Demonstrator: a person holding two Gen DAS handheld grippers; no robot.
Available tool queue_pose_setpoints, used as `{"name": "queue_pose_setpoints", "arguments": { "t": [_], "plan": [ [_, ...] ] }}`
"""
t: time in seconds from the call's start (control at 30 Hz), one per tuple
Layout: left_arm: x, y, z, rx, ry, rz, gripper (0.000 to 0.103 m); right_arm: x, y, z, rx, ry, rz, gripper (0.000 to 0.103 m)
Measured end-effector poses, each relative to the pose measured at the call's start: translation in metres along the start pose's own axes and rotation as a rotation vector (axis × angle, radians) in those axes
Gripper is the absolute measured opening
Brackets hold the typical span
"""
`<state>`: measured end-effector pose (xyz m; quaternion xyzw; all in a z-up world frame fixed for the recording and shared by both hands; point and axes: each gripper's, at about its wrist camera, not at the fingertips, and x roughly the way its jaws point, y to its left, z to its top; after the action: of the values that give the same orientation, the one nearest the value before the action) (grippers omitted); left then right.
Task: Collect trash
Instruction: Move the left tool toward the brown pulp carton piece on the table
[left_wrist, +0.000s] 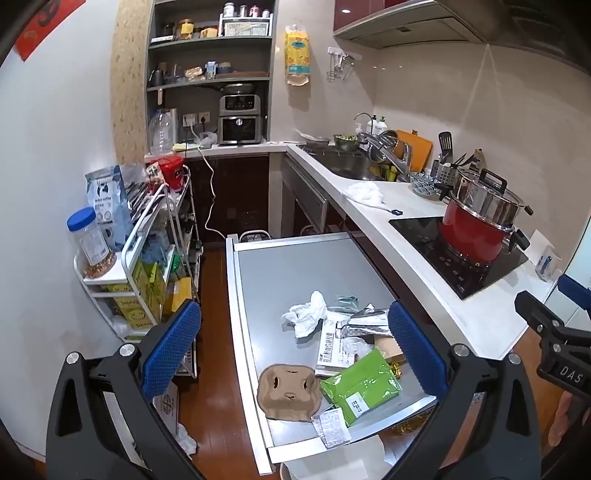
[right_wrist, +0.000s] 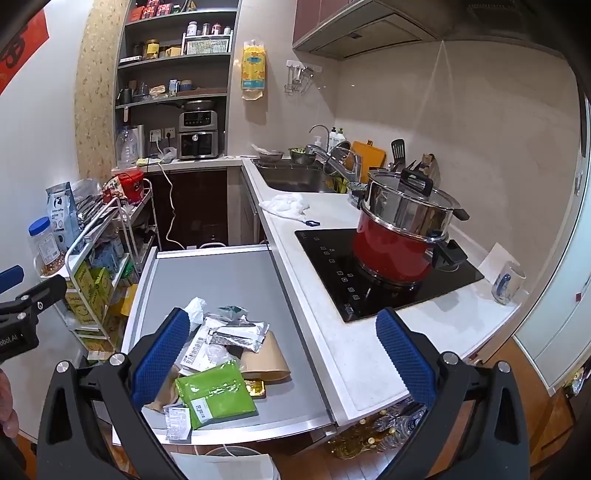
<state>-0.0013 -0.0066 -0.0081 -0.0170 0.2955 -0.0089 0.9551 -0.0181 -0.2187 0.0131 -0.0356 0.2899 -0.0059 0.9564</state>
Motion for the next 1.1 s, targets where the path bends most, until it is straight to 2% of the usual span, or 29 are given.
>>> {"name": "queue_pose_setpoints", "arguments": {
  "t": [0.07, 0.2, 0.27, 0.37, 0.47, 0.53, 0.67, 0.8, 0.9, 1.0, 1.1],
  "plan": [
    [0.002, 0.0, 0.007, 0.0, 0.02, -0.001, 0.101, 0.002, -0.001, 0.0, 0.007, 0.004, 0.001, 0.099],
    [0.013, 0.007, 0.001, -0.034, 0.078, -0.058, 0.101, 0.009, -0.004, -0.004, 0.016, 0.045, -0.006, 0.099],
    [0.019, 0.009, -0.003, -0.049, 0.11, -0.06, 0.101, 0.011, -0.006, -0.008, 0.034, 0.064, 0.003, 0.099],
    [0.021, 0.012, -0.007, -0.059, 0.135, -0.012, 0.101, 0.005, -0.009, -0.017, 0.07, 0.053, 0.021, 0.099],
    [0.024, 0.013, -0.015, -0.078, 0.212, 0.033, 0.101, 0.0, -0.012, -0.028, 0.14, 0.094, 0.053, 0.099],
    [0.014, 0.013, -0.027, -0.112, 0.21, 0.03, 0.101, -0.003, -0.009, -0.044, 0.186, 0.16, 0.078, 0.099],
    [-0.009, 0.017, -0.059, -0.234, 0.186, -0.066, 0.101, -0.009, -0.005, -0.09, 0.292, 0.257, 0.124, 0.099],
    [-0.023, 0.012, -0.084, -0.262, 0.221, -0.012, 0.101, -0.017, 0.003, -0.12, 0.332, 0.317, 0.139, 0.099],
    [-0.031, 0.007, -0.088, -0.231, 0.216, 0.023, 0.101, -0.029, 0.003, -0.121, 0.344, 0.275, 0.104, 0.099],
    [-0.031, 0.009, -0.093, -0.232, 0.23, 0.058, 0.101, -0.032, -0.004, -0.119, 0.378, 0.238, 0.128, 0.099],
    [-0.033, 0.018, -0.098, -0.267, 0.23, 0.068, 0.101, -0.03, -0.005, -0.116, 0.371, 0.25, 0.163, 0.099]
  ]
}}
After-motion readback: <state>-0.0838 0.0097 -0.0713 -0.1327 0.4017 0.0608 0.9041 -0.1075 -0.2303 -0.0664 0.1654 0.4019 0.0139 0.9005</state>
